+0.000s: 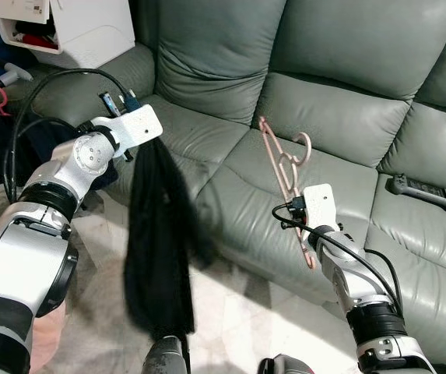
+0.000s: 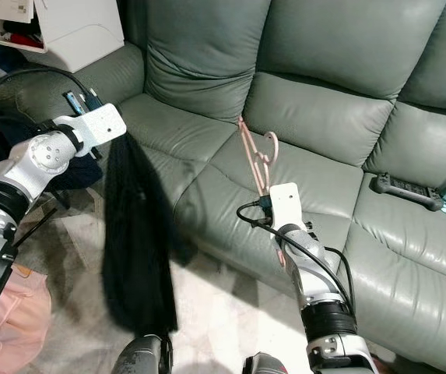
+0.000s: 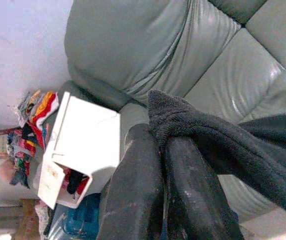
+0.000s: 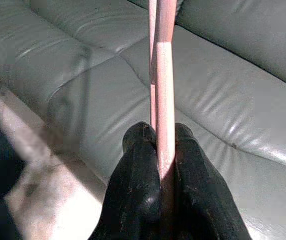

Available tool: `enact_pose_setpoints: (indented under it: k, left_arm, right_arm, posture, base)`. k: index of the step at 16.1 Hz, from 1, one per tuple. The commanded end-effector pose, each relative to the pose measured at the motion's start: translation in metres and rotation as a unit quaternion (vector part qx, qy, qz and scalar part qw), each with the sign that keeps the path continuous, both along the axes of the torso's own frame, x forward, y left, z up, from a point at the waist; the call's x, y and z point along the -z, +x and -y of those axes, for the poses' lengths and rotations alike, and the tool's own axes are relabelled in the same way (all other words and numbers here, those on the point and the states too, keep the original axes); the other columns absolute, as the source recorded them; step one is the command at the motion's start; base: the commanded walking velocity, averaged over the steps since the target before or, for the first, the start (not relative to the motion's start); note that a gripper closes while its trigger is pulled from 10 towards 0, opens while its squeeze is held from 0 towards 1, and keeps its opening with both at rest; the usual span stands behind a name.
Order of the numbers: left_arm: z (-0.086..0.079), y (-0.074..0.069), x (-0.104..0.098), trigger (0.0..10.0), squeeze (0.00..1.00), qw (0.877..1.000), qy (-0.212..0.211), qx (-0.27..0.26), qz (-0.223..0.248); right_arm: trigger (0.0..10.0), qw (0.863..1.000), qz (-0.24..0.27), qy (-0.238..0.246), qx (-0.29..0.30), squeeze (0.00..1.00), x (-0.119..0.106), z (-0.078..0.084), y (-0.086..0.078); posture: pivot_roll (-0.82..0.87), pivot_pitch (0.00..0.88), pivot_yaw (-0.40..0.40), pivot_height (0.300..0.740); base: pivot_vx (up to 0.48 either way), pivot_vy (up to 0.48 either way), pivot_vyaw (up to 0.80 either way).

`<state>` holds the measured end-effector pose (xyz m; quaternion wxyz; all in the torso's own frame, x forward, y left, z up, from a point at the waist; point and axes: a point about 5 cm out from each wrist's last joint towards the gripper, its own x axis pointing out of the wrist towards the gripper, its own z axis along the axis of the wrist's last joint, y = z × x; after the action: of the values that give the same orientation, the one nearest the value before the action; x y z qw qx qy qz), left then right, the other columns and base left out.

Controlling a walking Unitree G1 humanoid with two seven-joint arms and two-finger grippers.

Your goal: Hang hanger

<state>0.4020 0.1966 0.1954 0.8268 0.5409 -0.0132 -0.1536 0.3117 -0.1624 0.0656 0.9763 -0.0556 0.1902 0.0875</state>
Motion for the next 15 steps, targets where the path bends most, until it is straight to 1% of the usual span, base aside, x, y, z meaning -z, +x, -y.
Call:
enact_pose_setpoints:
  k: [1,2,3,4,5,7,9,10,11,12,13,14,15]
  left_arm:
    - [-0.008,-0.001,0.004,10.0,0.00,1.000,0.022,-0.022,-0.006]
    - [-0.012,-0.001,0.006,10.0,0.00,0.999,-0.014,-0.039,-0.021]
    - [-0.013,-0.001,0.006,10.0,0.00,0.999,-0.018,-0.047,-0.019]
    - [-0.014,0.000,0.005,10.0,0.00,0.997,-0.046,-0.054,-0.019]
    - [-0.011,0.000,0.005,10.0,0.00,0.997,-0.063,-0.049,-0.019]
    - [-0.006,0.000,0.004,10.0,0.00,0.997,-0.068,-0.042,-0.009]
    - [0.007,-0.001,0.010,10.0,0.00,0.995,-0.095,-0.021,-0.016]
    - [0.012,-0.001,0.012,10.0,0.00,0.994,-0.110,-0.013,-0.018]
    - [0.017,-0.002,0.015,10.0,0.00,0.992,-0.123,-0.002,-0.021]
    - [0.023,-0.004,0.021,10.0,0.00,0.989,-0.146,0.004,-0.032]
    - [0.026,-0.007,0.028,10.0,0.00,0.986,-0.164,0.006,-0.040]
    - [0.029,-0.009,0.035,10.0,0.00,0.984,-0.174,0.005,-0.045]
    - [0.032,-0.012,0.043,10.0,0.00,0.982,-0.183,0.003,-0.043]
  right_arm:
    - [10.0,1.000,0.013,0.008,-0.010,0.00,-0.007,-0.001,0.004]
    - [10.0,1.000,0.018,0.013,-0.015,0.00,-0.009,-0.002,0.005]
    - [10.0,0.999,0.019,0.017,-0.019,0.00,-0.010,-0.003,0.005]
    - [10.0,0.999,0.023,0.027,-0.033,0.00,-0.012,-0.006,0.005]
    - [10.0,0.998,0.026,0.030,-0.049,0.00,-0.014,-0.009,0.004]
    - [10.0,0.995,0.031,0.043,-0.081,0.00,-0.017,-0.016,0.002]
    - [10.0,0.987,0.025,0.064,-0.148,0.00,-0.022,-0.026,-0.002]
    - [10.0,0.983,0.021,0.057,-0.171,0.00,-0.022,-0.027,-0.004]
    - [10.0,0.982,0.015,0.053,-0.179,0.00,-0.021,-0.026,-0.005]
    - [10.0,0.977,-0.001,0.060,-0.206,0.00,-0.019,-0.026,-0.010]
    - [10.0,0.973,-0.010,0.056,-0.225,0.00,-0.018,-0.026,-0.014]
    - [10.0,0.969,-0.018,0.044,-0.242,0.00,-0.017,-0.023,-0.017]
    - [10.0,0.961,-0.021,0.018,-0.274,0.00,-0.017,-0.020,-0.023]
  posture:
    - [0.00,0.037,0.051,0.740]
    - [0.00,0.037,0.051,0.740]
    - [0.00,0.037,0.051,0.740]
    - [-0.01,0.040,0.052,0.740]
    - [-0.01,0.041,0.052,0.740]
    - [-0.01,0.042,0.051,0.740]
    - [-0.01,0.042,0.051,0.740]
    - [-0.01,0.042,0.051,0.740]
    - [-0.01,0.047,0.055,0.740]
    - [-0.01,0.047,0.056,0.740]
    - [-0.02,0.047,0.059,0.740]
    - [-0.02,0.047,0.059,0.740]
    - [-0.03,0.048,0.059,0.740]
  base:
    - [0.000,0.000,0.00]
    - [0.000,0.000,0.00]
    - [0.000,0.000,0.00]
    - [0.000,0.000,0.00]
    - [0.000,0.000,0.00]
    - [0.000,0.000,0.00]
    - [0.000,0.000,0.00]
    - [0.000,0.000,0.00]
    - [0.000,0.000,0.00]
    - [0.000,0.000,0.00]
    - [0.000,0.000,0.00]
    - [0.000,0.000,0.00]
    - [0.000,0.000,0.00]
